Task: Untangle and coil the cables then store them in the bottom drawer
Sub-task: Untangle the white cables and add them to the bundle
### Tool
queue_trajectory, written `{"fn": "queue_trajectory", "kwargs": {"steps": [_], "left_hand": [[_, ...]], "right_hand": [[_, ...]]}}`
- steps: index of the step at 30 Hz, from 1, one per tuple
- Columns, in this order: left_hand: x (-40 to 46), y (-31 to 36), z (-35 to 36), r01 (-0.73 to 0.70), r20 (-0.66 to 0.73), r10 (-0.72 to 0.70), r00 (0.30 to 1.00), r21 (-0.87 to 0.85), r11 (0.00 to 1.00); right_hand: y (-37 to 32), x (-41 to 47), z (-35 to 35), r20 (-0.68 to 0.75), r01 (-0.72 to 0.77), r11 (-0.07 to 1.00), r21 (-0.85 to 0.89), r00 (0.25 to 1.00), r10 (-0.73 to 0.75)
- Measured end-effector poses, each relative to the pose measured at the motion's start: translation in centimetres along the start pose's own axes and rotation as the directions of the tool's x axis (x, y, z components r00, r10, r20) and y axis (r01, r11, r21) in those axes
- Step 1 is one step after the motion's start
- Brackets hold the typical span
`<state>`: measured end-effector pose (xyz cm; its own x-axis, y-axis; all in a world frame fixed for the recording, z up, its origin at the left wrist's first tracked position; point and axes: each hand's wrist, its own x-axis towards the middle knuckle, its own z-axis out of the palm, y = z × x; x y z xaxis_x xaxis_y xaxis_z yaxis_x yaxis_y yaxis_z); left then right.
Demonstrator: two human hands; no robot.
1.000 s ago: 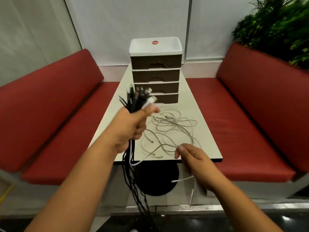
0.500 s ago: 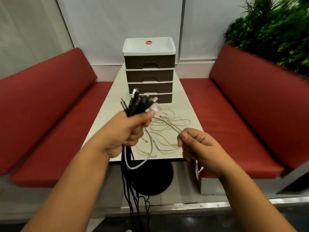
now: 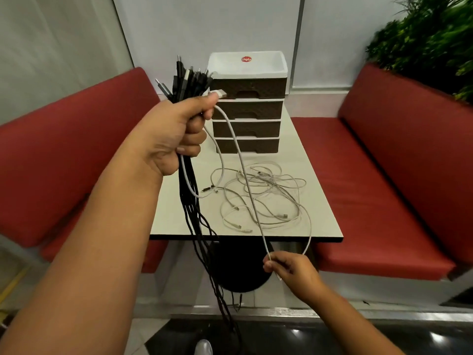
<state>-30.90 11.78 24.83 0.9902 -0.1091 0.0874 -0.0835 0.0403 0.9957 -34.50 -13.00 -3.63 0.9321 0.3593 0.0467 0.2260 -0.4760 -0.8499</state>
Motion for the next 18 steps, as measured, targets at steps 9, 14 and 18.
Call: {"fn": "queue_trajectory", "kwargs": {"steps": [9, 14, 18], "left_hand": [[-0.2, 2.5, -0.8, -0.079, -0.058, 0.074, 0.996, -0.085, 0.993], [-0.4, 2.4, -1.5, -0.088, -0.079, 0.085, 0.993, -0.031, 0.996], [-0.4, 1.8, -1.4, -0.089, -0.096, 0.085, 0.992, -0.038, 0.995]], "right_hand": [[6.6, -0.7, 2.5, 0.074, -0.121, 0.945, -0.304, 0.986, 0.15], [8.3, -0.9, 1.7, -0.06, -0.17, 0.909, -0.381, 0.985, 0.159], [9.2, -0.9, 1.7, -0.142, -0.063, 0.895, -0.442, 0.99, 0.0]]}}
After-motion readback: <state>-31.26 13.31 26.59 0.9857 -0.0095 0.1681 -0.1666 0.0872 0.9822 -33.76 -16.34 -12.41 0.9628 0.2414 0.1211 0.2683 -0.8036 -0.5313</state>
